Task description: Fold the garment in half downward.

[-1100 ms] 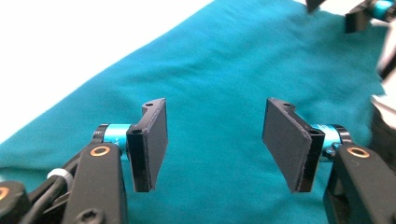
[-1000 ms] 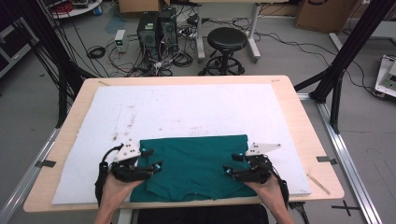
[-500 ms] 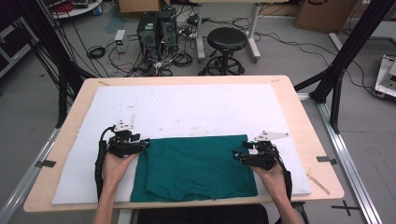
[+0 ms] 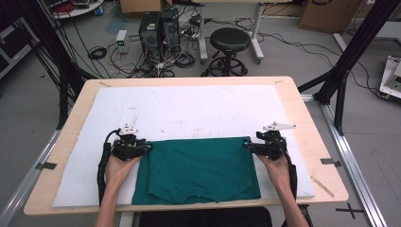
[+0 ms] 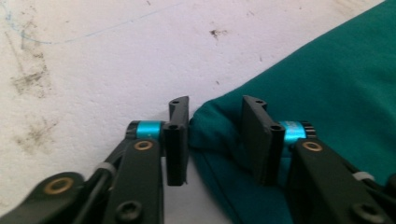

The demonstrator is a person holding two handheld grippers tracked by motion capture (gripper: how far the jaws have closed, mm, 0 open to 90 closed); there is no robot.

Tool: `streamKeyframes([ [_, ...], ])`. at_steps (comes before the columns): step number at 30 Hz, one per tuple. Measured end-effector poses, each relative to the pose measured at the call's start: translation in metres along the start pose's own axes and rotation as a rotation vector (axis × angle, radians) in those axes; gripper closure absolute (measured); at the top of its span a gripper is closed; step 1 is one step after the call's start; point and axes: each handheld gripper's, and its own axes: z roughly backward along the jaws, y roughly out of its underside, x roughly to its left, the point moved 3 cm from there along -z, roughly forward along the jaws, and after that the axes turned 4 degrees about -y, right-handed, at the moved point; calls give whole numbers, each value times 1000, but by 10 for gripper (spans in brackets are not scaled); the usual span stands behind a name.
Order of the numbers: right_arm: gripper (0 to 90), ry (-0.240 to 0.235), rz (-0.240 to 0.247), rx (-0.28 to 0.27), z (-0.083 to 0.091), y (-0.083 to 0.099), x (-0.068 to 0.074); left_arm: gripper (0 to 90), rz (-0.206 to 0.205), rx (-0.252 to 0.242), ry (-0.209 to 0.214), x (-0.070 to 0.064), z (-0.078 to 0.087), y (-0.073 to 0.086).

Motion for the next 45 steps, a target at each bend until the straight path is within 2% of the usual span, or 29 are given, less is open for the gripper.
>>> streamKeyframes([
  [3, 319, -14, -8, 19, -9, -2, -4, 745, -19, -6, 13, -2, 0, 1],
  [8, 343, -19, -32, 78, -23, 1, -9, 759, -14, -17, 21, -2, 0, 2],
  [12, 483, -52, -14, 103, -28, 2, -7, 763, -13, -20, 24, -2, 0, 2],
  [13, 489, -58, -6, 110, -30, 2, -6, 763, -12, -21, 23, -2, 0, 2],
  [15, 525, -43, 15, 111, -30, 3, -4, 764, -5, -23, 25, -2, 0, 3],
  [21, 743, -62, 43, 114, -29, 5, 2, 769, -12, -21, 11, -3, 0, 2],
  [23, 772, -49, 63, 112, -29, 4, 4, 771, -9, -22, 6, -4, 0, 1],
  [26, 786, -33, 82, 109, -30, 3, 3, 774, 1, -31, -4, -2, -3, -1],
  [35, 787, 35, 60, 97, -42, -9, -6, 776, 55, -52, -33, 4, -18, -12],
  [40, 783, 61, 51, 91, -50, -17, -13, 776, 46, -51, -66, 5, -27, -21],
  [44, 783, 75, 41, 87, -53, -20, -18, 775, 72, -67, -72, 8, -34, -26],
  [45, 782, 79, 42, 88, -54, -21, -18, 775, 66, -67, -74, 9, -34, -27],
])
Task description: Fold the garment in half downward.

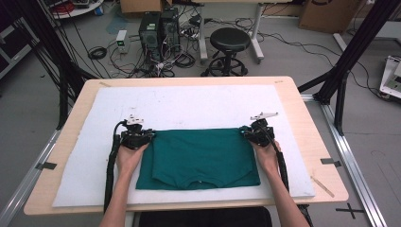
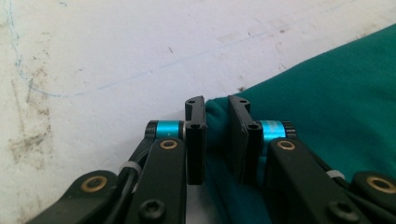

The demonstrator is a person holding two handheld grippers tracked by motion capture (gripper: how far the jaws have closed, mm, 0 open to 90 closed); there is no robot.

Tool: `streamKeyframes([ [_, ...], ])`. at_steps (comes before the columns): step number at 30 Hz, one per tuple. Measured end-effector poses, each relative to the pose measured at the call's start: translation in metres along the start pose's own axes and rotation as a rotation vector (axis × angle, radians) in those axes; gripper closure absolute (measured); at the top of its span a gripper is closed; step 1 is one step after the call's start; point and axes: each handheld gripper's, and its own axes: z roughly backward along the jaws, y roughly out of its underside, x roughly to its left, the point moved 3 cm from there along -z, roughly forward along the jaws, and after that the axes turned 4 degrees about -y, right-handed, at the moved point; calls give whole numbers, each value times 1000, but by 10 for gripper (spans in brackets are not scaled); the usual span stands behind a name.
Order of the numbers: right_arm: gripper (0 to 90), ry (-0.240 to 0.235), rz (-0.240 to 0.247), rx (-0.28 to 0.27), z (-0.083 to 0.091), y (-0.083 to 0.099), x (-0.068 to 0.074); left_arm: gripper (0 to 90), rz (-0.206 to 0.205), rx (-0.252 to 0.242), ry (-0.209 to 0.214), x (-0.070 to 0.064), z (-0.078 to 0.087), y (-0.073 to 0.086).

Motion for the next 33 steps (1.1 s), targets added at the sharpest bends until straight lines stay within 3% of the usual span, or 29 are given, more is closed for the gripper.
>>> streamKeyframes([
  [6, 782, 22, -3, 2, -7, -8, -4, 775, -41, -1, -36, -1, -8, -7],
  [12, 779, 39, 3, 2, -12, -13, -9, 775, -29, -2, -40, 1, -13, -11],
  [15, 778, 42, -2, -7, -13, -13, -10, 774, -73, 0, -57, -1, -14, -12],
  [17, 771, 45, -3, -8, -13, -13, -9, 773, -71, 1, -56, -1, -14, -12],
  [21, 678, 46, -23, -9, -12, -12, -11, 747, -42, 1, -51, 1, -13, -11],
  [26, 458, 51, -51, -13, -5, -12, -9, 547, -37, 3, -67, 3, -6, -12],
  [30, 400, 40, -57, -28, 2, -10, -5, 484, -48, -9, -68, 0, 7, -15],
  [33, 344, 24, -51, -33, 10, -5, 0, 468, -47, -47, -53, -3, 19, -16],
])
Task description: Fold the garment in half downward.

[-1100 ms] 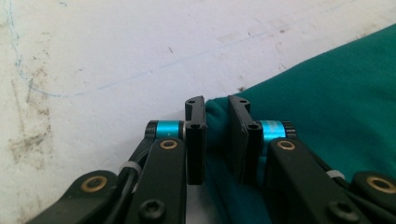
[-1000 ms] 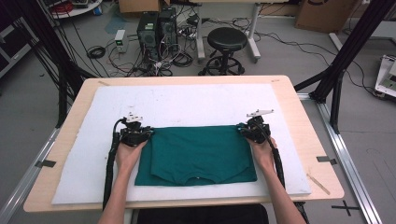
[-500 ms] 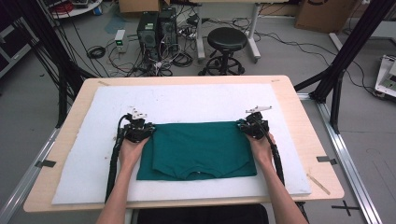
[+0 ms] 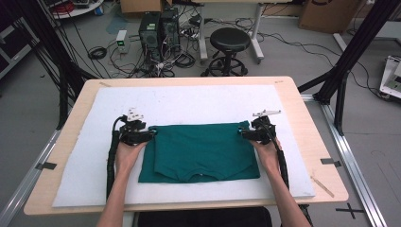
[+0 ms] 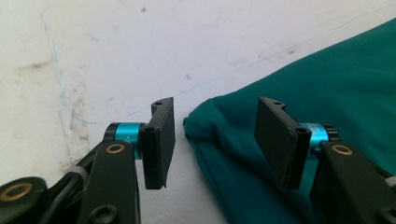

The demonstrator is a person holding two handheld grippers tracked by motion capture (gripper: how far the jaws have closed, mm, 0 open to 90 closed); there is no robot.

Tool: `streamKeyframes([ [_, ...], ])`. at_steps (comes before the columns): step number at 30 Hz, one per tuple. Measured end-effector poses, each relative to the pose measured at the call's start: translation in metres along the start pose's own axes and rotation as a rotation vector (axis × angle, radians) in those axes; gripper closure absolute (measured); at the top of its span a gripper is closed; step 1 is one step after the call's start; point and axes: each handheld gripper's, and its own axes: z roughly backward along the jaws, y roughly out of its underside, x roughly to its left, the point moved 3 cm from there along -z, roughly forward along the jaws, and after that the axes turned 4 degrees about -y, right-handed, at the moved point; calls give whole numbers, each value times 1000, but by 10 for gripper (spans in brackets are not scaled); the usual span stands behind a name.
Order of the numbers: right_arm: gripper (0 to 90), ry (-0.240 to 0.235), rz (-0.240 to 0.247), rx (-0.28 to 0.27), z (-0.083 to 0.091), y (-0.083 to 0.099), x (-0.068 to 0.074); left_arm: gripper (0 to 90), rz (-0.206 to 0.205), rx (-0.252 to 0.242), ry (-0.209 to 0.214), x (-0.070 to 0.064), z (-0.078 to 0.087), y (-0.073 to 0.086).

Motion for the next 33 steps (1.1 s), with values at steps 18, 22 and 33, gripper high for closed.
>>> streamKeyframes([
  [18, 214, -112, 41, -133, 47, 32, 25, 334, -16, -166, 85, -17, 71, 20],
  [22, 214, -114, 41, -139, 49, 33, 27, 328, -34, -183, 76, -18, 85, 27],
  [33, 216, -112, 66, -155, 57, 42, 35, 327, -41, -168, 79, -26, 102, 41],
])
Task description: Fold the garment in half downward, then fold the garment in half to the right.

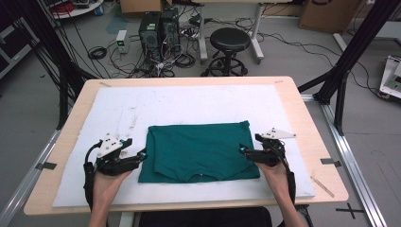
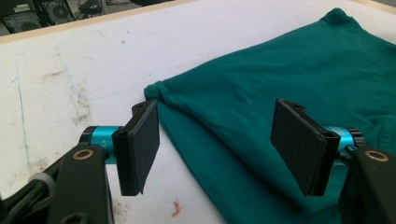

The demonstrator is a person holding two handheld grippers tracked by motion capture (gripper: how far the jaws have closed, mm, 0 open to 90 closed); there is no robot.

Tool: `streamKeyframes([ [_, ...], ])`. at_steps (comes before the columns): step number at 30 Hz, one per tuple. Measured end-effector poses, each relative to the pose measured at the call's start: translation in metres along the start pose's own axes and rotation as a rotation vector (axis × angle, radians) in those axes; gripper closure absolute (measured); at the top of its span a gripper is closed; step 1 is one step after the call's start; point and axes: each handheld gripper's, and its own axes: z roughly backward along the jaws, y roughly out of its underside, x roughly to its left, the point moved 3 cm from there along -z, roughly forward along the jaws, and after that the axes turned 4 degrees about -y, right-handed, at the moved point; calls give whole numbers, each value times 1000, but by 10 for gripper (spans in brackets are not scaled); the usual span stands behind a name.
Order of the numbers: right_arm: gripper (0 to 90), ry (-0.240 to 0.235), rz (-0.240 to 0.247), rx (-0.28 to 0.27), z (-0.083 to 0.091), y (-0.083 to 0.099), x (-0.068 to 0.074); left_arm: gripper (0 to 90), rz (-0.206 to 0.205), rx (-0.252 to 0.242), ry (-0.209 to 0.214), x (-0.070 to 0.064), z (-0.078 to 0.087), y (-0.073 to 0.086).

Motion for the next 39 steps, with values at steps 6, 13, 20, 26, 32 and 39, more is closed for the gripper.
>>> streamKeyframes([
  [6, 216, -5, -5, 3, 0, 1, 1, 328, -2, 21, 11, -4, -1, 4],
  [13, 216, -1, -4, 2, 2, 1, 0, 332, -11, 40, 12, -12, -5, 6],
  [20, 216, 2, -12, -2, 5, 1, -2, 332, -5, 53, 3, -19, -8, 10],
  [26, 216, -3, -12, -9, 5, -2, 0, 306, 26, 91, -21, -27, -10, 21],
  [32, 217, -16, 7, 2, 3, -2, 6, 282, 33, 150, -56, -39, -20, 31],
  [39, 218, -17, 6, 5, 2, -1, 6, 274, 36, 186, -97, -43, -29, 36],
])
